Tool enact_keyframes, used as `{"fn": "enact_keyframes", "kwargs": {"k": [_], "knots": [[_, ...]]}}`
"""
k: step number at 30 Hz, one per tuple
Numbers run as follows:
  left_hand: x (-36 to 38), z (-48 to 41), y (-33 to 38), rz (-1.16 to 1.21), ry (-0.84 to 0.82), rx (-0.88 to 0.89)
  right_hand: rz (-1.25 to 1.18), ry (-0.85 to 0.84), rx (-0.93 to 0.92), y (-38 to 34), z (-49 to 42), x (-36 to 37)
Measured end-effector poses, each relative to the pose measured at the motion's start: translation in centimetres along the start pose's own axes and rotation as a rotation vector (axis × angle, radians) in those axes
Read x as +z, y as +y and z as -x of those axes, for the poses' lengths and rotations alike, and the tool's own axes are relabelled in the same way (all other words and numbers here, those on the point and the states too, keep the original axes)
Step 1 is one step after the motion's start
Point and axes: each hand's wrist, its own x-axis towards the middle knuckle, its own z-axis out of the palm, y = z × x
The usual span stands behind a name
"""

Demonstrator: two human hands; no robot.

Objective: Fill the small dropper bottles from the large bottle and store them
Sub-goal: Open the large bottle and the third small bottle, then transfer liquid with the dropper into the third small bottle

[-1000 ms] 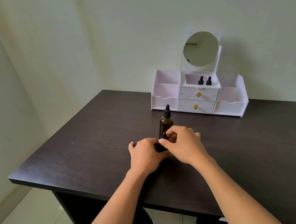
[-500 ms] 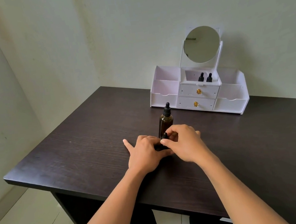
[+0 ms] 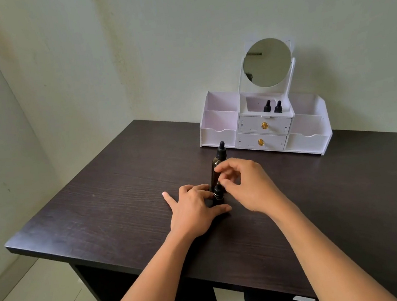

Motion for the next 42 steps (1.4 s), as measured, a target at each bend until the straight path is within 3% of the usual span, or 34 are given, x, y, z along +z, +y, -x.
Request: {"fn": "enact_keyframes", "kwargs": {"k": [19,24,30,36,42], "knots": [[0.1,0.0,-0.2,0.001,-0.009,0.018,-0.098,-0.011,-0.076,0.5,-0.1,0.5],[0.1,0.0,-0.2,0.001,0.0,0.012,-0.01,-0.011,-0.041,0.8,-0.2,0.9],[-0.1,0.1,0.1,0.032,0.005,-0.026,-0.185,0.201,-0.045,1.3,-0.4,-1.2],[-0.2,0.2,0.2,0.056,-0.004,-0.034,-0.278,0.348,0.158,4.6,-1.7,-2.5],[-0.3,0.2,0.2,0.033,-0.012,-0.029,-0.147,0.241,0.331,6.9,-3.0,0.3]]}}
